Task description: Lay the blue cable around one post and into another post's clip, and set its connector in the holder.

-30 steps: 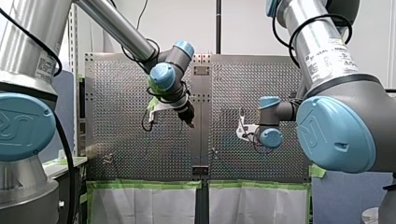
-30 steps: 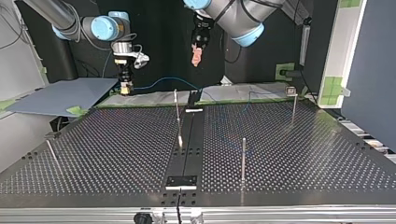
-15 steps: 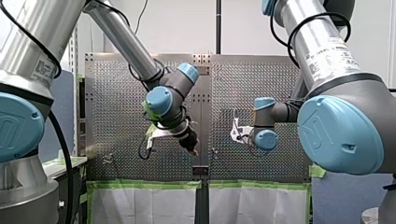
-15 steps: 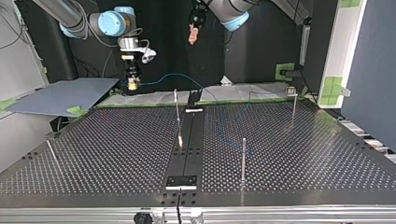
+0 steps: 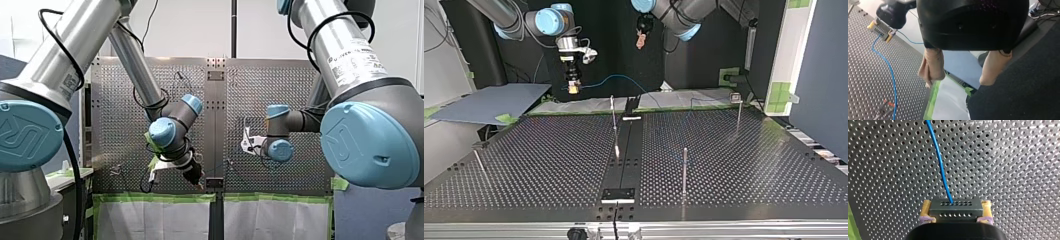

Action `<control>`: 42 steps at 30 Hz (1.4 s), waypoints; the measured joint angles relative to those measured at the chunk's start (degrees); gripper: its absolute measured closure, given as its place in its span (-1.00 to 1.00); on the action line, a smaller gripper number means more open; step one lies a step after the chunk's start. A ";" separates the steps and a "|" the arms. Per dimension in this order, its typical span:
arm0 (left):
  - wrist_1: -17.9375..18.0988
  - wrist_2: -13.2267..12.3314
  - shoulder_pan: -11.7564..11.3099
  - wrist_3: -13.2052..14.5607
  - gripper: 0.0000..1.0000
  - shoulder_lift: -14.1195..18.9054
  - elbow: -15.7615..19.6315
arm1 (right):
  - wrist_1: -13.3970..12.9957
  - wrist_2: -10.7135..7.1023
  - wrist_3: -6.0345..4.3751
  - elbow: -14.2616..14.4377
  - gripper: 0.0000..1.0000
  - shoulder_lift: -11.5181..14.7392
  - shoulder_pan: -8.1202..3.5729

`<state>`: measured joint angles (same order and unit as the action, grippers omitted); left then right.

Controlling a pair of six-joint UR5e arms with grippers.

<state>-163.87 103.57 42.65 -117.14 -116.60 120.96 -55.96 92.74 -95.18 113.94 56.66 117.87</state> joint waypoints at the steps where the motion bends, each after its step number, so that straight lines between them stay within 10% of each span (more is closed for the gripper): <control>1: 0.59 -0.57 -0.56 0.00 -1.00 -0.56 -0.25 | -0.01 0.00 0.00 0.00 1.00 0.00 0.18; 18: 8.63 0.63 -7.90 -5.11 -1.00 -4.79 -4.35 | 0.25 0.75 -0.17 0.02 1.00 -0.01 1.45; 42: 20.29 -1.44 -6.42 -11.56 -1.00 -4.88 -4.39 | -1.24 0.88 -1.99 0.02 1.00 -0.01 2.13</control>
<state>-143.58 102.13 36.23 -128.70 -121.48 116.56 -57.20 93.62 -97.17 113.96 56.66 120.01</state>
